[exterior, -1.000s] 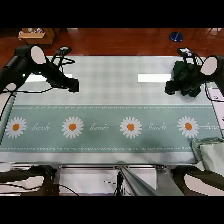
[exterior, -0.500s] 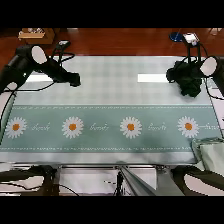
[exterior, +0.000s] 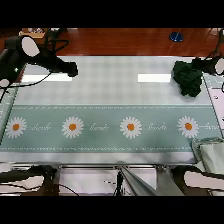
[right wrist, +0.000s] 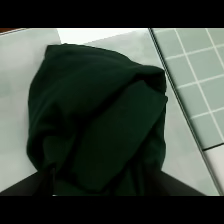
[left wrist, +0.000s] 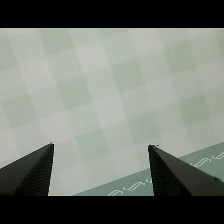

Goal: Fold the shirts.

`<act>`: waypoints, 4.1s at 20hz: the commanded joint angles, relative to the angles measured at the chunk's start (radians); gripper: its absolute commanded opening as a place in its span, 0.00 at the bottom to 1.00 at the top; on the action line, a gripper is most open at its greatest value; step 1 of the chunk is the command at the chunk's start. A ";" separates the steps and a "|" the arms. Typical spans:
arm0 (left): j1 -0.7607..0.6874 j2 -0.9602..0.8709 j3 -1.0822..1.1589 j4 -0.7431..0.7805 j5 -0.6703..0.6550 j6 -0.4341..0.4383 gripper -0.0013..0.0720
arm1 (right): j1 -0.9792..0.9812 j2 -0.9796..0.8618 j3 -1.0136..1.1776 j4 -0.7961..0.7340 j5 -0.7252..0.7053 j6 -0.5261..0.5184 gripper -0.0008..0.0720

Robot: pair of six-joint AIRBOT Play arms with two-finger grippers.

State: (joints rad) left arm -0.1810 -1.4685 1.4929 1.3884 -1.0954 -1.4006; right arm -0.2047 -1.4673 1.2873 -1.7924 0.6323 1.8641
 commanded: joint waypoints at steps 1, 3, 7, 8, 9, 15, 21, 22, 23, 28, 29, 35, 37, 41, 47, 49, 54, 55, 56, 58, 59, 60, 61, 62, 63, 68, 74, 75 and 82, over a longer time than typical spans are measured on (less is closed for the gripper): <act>0.001 0.004 0.006 0.000 -0.025 0.000 0.99 | -0.081 -0.091 0.010 0.143 -0.014 -0.006 0.81; 0.001 0.003 0.006 0.000 -0.035 0.000 0.99 | -0.085 -0.141 0.010 0.175 -0.027 -0.022 0.81; 0.001 0.004 0.006 0.000 -0.047 0.000 0.99 | -0.084 -0.236 0.010 0.226 -0.080 -0.022 0.79; 0.001 0.004 0.006 0.000 -0.053 0.000 0.99 | -0.084 -0.256 0.010 0.246 -0.099 -0.022 0.64; 0.001 0.004 0.006 0.000 -0.055 0.000 0.99 | -0.084 -0.265 0.010 0.271 -0.123 -0.022 0.38; 0.002 0.018 0.060 0.000 -0.117 0.000 0.99 | -0.084 -0.058 0.010 0.295 -0.184 -0.130 0.05; 0.001 0.146 0.246 -0.001 -0.209 0.000 0.99 | -0.084 0.399 0.010 0.449 -0.128 -0.279 0.05; 0.001 0.187 0.273 -0.001 -0.217 0.000 0.99 | -0.084 0.463 0.010 0.513 -0.116 -0.306 0.05; 0.001 0.232 0.291 -0.001 -0.225 -0.001 0.99 | -0.084 0.526 0.010 0.597 -0.093 -0.341 0.05; 0.001 0.437 0.299 -0.001 -0.269 -0.072 0.99 | 0.061 0.660 0.010 0.822 0.211 -0.460 0.05; 0.001 0.464 0.299 -0.001 -0.295 -0.083 0.99 | 0.136 0.650 0.009 0.811 0.287 -0.462 0.05; 0.001 0.488 0.277 -0.001 -0.451 -0.083 0.99 | 0.668 0.366 0.006 0.529 0.411 -0.412 0.05; 0.001 0.488 0.231 -0.001 -0.453 -0.082 0.99 | 0.780 0.215 0.006 0.482 0.406 -0.398 0.05; 0.001 0.488 0.085 -0.001 -0.461 -0.082 0.99 | 0.868 -0.023 0.007 0.493 0.356 -0.355 0.07; 0.001 0.488 -0.195 -0.068 -0.416 -0.016 0.99 | 0.780 0.092 0.010 0.497 0.393 -0.360 0.77; 0.001 0.488 -0.320 -0.147 -0.350 0.022 0.99 | 0.692 0.191 0.010 0.386 0.476 -0.362 0.77; 0.002 0.448 -0.608 -0.323 -0.131 0.084 0.99 | 0.362 0.296 0.006 0.269 0.683 -0.435 0.76; 0.002 0.418 -0.637 -0.349 -0.109 0.089 0.99 | 0.299 0.296 0.002 0.293 0.697 -0.453 0.76; 0.002 0.377 -0.655 -0.386 -0.092 0.119 0.99 | 0.237 0.296 -0.009 0.325 0.705 -0.466 0.76; 0.002 0.278 -0.657 -0.473 -0.063 0.171 0.99 | 0.140 0.296 -0.043 0.405 0.713 -0.495 0.76; 0.002 0.230 -0.657 -0.517 -0.040 0.182 0.99 | 0.105 0.296 -0.063 0.442 0.718 -0.509 0.76; 0.002 0.177 -0.657 -0.557 -0.021 0.182 0.99 | 0.075 0.296 -0.083 0.475 0.724 -0.520 0.76; 0.002 0.130 -0.654 -0.584 -0.013 0.189 0.99 | 0.054 0.296 -0.100 0.496 0.732 -0.531 0.76; 0.002 0.082 -0.646 -0.603 -0.012 0.195 0.99 | 0.040 0.296 -0.117 0.508 0.738 -0.542 0.76; 0.002 0.037 -0.636 -0.627 -0.012 0.213 0.99 | 0.035 0.296 -0.130 0.508 0.740 -0.542 0.76; 0.002 -0.108 -0.545 -0.698 0.059 0.266 0.99 | 0.037 0.296 -0.167 0.533 0.727 -0.546 0.74; 0.009 -0.149 -0.482 -0.700 0.078 0.249 0.06 | 0.037 0.296 -0.168 0.607 0.726 -0.546 0.74; 0.020 -0.148 -0.478 -0.700 0.047 0.249 0.06 | 0.037 0.296 -0.175 0.615 0.721 -0.552 0.74; 0.093 -0.102 -0.476 -0.700 -0.063 0.265 0.06 | 0.061 0.296 -0.527 0.953 0.544 -0.661 0.75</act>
State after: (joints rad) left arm -0.1097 -1.5883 1.0142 0.6903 -1.1229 -1.1408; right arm -0.1589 -1.1717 0.8974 -1.0004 1.2533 1.2510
